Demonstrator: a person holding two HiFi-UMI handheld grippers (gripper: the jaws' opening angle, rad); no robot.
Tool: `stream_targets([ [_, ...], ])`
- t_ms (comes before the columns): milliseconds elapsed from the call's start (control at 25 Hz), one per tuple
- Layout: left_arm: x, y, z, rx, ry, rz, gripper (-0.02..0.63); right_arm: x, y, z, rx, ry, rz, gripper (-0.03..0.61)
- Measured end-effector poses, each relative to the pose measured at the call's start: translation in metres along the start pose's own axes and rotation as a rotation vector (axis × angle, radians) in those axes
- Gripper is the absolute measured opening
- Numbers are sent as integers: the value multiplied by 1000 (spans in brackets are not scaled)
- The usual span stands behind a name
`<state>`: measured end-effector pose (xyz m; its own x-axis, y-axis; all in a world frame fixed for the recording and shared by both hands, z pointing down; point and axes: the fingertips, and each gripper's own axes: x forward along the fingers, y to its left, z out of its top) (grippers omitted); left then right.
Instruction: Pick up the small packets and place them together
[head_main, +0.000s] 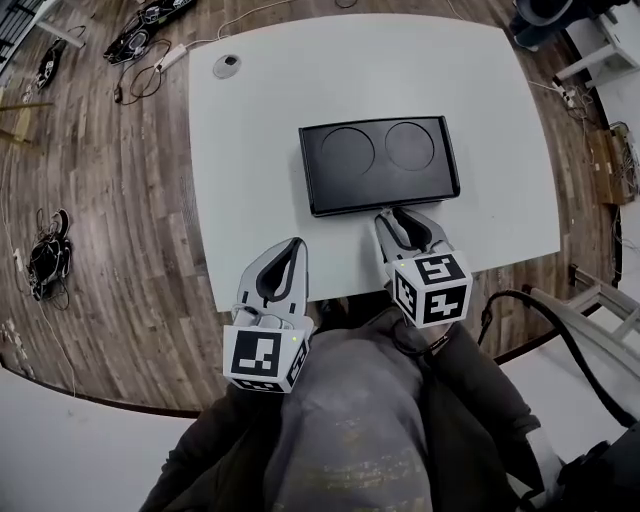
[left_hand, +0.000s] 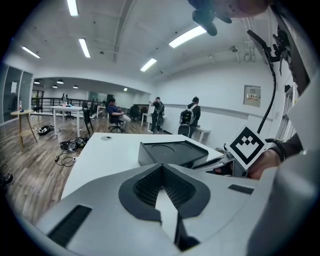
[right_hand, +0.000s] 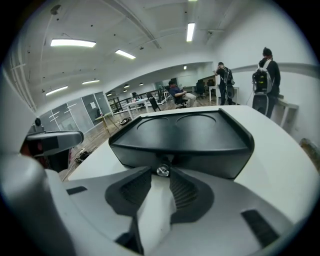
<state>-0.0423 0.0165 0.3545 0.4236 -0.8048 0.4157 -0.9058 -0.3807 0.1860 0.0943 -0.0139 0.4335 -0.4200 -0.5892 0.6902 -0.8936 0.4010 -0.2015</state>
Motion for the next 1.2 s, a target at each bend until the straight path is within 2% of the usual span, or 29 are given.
stream_targets([
  [560,10,13,0,-9,13,-26,3,12,-2,-1,154,4,-14,107],
  [600,9,14,0,-10,14,-27,3,12,-3,-2,166,4,-19,104],
  [640,9,14,1,-11,14,-28,3,13,-4,-2,178,4,-22,74],
  [720,9,14,1,-13,16,-28,3,13,-6,-3,196,2,-19,71],
  [1200,3,13,-1,-2,11,-30,3,8,-3,-8,184,-1,-20,69],
])
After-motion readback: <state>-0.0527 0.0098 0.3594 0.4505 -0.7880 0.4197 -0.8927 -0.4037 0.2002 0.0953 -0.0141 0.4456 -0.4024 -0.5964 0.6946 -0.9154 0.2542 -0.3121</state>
